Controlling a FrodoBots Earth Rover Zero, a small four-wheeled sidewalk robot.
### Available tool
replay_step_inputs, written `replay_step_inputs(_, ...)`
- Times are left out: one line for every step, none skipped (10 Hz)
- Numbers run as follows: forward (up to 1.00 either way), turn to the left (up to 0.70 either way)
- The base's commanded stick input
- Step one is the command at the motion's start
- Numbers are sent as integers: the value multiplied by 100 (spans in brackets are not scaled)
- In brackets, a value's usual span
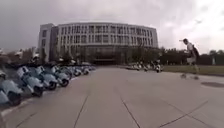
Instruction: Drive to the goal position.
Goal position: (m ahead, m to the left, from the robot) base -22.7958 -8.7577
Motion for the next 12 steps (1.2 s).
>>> replay_step_inputs(70, -1)
replay_step_inputs(70, -2)
replay_step_inputs(70, -16)
replay_step_inputs(70, -35)
replay_step_inputs(70, -33)
replay_step_inputs(70, -24)
replay_step_inputs(70, -8)
replay_step_inputs(70, -1)
replay_step_inputs(70, -1)
replay_step_inputs(70, -1)
replay_step_inputs(70, -1)
replay_step_inputs(70, -1)
